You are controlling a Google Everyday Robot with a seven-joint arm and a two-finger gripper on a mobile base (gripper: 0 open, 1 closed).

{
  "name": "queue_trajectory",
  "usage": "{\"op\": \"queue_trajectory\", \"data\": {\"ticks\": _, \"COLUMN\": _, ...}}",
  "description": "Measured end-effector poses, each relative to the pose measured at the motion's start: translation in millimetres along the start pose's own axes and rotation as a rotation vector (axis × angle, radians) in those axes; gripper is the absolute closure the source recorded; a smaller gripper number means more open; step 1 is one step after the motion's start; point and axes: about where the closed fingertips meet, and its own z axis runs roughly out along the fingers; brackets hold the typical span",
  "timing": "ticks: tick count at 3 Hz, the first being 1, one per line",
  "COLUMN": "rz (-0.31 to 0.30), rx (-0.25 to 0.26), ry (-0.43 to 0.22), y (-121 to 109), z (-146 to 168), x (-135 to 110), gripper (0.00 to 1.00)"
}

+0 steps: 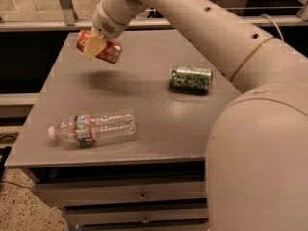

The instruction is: Place coke can upright

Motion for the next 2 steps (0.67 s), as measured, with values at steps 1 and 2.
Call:
{"op": "queue_trajectory", "data": {"ticks": 1, "rz": 0.068, "rx": -0.002, "ry": -0.258, "y": 8, "z": -23, "x": -15, "gripper": 1.00}}
{"op": "queue_trajectory", "data": {"ticks": 2, "rz": 0.107, "rx": 0.000, "ry": -0.343, "y": 9, "z": -44, "x": -24, "gripper": 1.00}}
